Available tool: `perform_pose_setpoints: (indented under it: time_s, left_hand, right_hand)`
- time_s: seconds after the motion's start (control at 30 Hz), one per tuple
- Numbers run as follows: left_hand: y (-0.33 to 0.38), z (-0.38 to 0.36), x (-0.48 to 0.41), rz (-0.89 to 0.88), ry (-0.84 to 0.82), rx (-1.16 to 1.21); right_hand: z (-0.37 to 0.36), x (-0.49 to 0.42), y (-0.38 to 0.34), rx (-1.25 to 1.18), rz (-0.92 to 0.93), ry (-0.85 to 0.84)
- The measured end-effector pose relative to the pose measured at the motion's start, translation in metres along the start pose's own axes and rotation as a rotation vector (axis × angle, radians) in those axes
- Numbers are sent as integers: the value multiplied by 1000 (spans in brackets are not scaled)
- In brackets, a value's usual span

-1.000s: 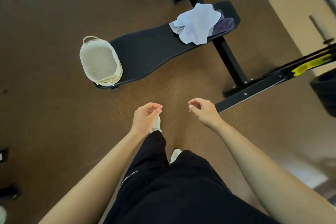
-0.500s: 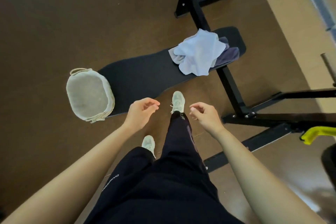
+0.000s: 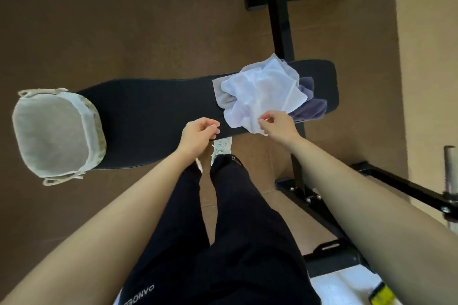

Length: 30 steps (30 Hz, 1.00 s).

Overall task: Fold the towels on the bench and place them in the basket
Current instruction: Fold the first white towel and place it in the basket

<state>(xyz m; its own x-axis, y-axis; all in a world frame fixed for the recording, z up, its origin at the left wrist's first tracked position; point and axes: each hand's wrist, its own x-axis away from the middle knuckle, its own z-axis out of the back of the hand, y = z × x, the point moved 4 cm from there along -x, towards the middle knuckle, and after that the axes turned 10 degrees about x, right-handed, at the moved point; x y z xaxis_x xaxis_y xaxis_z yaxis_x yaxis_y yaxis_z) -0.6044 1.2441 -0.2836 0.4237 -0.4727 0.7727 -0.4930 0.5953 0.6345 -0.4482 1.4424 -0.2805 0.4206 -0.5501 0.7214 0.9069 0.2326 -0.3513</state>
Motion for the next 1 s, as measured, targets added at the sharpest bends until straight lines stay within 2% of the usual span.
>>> perform_pose_setpoints:
  time_s: [0.2, 0.27, 0.37, 0.47, 0.57, 0.67, 0.77, 0.87, 1.0]
  left_hand:
    - [-2, -16, -99, 24, -25, -127]
    - [-9, -31, -129, 28, -52, -206]
    - [-34, -71, -157, 54, -179, -361]
    - [-68, -109, -173, 87, -277, -524]
    - [-93, -128, -185, 84, -234, -566]
    - [-96, -131, -190, 96, -145, -475]
    - [-84, -125, -181, 42, -224, -324]
    - [-72, -113, -162, 41, -281, -271]
    - [-43, -98, -137, 142, -246, 90]
  right_hand:
    - [-15, -88, 4, 99, 20, -16]
    - [-30, -111, 12, 151, 38, -82]
    - [-56, -127, 23, 236, 80, -229]
    - [-68, -135, 32, 288, 134, -308]
    - [-73, -148, 47, 323, 149, -326]
    - [-78, -154, 55, 407, 139, -326]
    - [-82, -150, 57, 557, 130, -354]
    - [-71, -145, 53, 586, 152, -265]
    - [-43, -129, 41, 619, 226, -112]
